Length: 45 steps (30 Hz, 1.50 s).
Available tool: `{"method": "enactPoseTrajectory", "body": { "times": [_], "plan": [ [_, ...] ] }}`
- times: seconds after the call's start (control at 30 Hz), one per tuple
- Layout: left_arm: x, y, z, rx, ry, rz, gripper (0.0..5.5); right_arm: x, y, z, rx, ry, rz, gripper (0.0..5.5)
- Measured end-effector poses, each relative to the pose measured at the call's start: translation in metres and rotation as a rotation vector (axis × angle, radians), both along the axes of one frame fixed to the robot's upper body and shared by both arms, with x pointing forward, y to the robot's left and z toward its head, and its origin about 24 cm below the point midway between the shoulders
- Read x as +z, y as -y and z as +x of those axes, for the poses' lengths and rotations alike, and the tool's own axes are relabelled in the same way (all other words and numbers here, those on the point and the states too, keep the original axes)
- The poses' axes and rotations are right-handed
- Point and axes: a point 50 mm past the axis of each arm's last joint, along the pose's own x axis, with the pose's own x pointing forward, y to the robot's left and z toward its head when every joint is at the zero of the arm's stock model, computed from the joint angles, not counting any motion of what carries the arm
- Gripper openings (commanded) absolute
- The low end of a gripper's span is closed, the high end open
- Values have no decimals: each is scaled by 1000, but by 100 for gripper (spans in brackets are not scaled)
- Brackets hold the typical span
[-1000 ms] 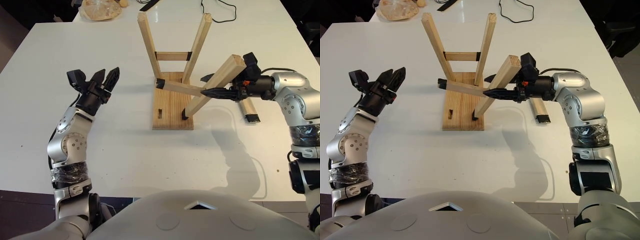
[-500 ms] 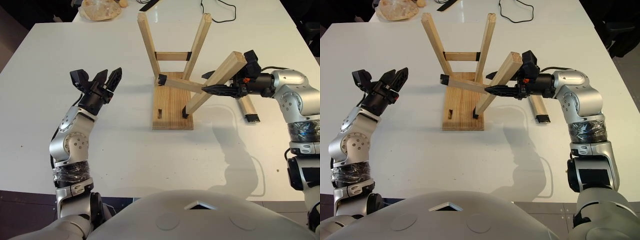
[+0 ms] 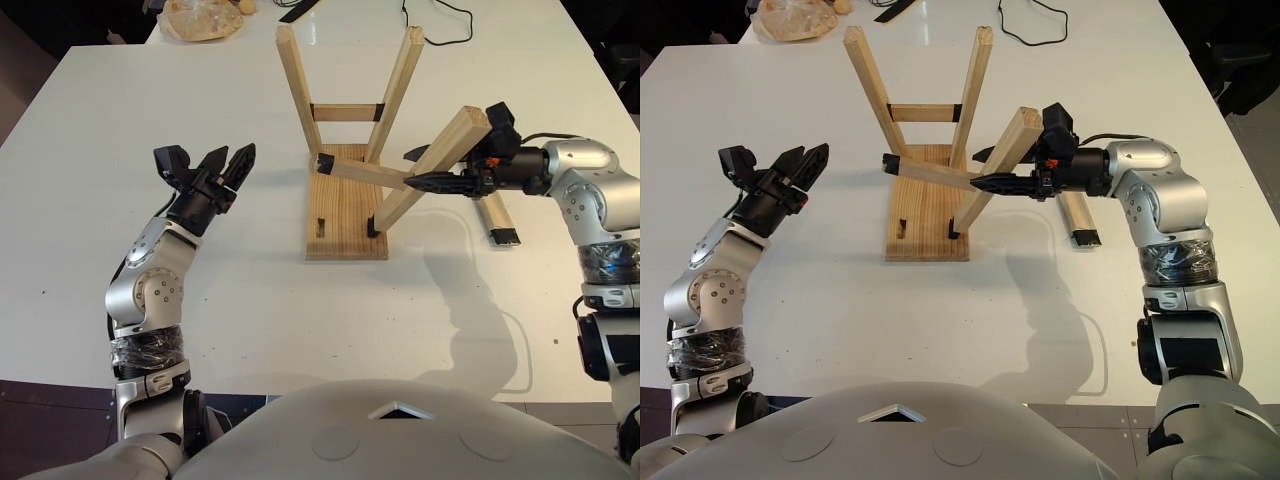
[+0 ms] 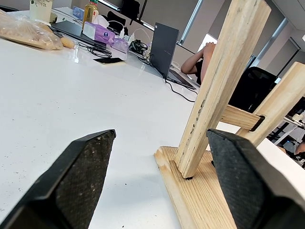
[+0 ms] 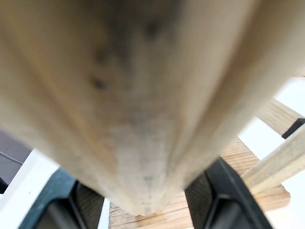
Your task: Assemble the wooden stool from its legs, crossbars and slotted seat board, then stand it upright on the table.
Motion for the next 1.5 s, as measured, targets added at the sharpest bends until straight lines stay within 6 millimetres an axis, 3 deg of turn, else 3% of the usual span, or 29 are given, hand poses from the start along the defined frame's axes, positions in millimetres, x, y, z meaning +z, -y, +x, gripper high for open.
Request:
{"method": "enactPoseTrajectory", "body": {
  "times": [0.23,0.5,0.83,0.9,1.0,1.1,1.23,1.43,1.5],
  "plan": [
    [-1,4,0,-15,-2,-7,353,-2,-10,3,-7,70,-45,204],
    [-9,23,0,-59,-17,-13,353,-14,-30,1,43,160,-130,201],
    [-9,28,-1,-62,-2,-16,353,-22,-32,4,21,138,-128,201],
    [-9,28,-1,-55,7,-12,353,-24,-31,4,19,142,-128,243],
    [-10,26,0,-41,7,-15,353,-64,-20,-6,-35,-9,-206,289],
    [-12,23,0,-29,-3,-19,353,-60,-16,-8,-31,3,-191,328],
    [-14,16,0,0,-8,-22,353,-49,1,-5,-95,47,-221,332],
    [-19,10,2,57,-31,-30,353,-65,54,18,-645,136,-408,332],
    [-25,5,2,104,-60,-14,353,-65,64,23,-819,164,-394,332]
  ]
}}
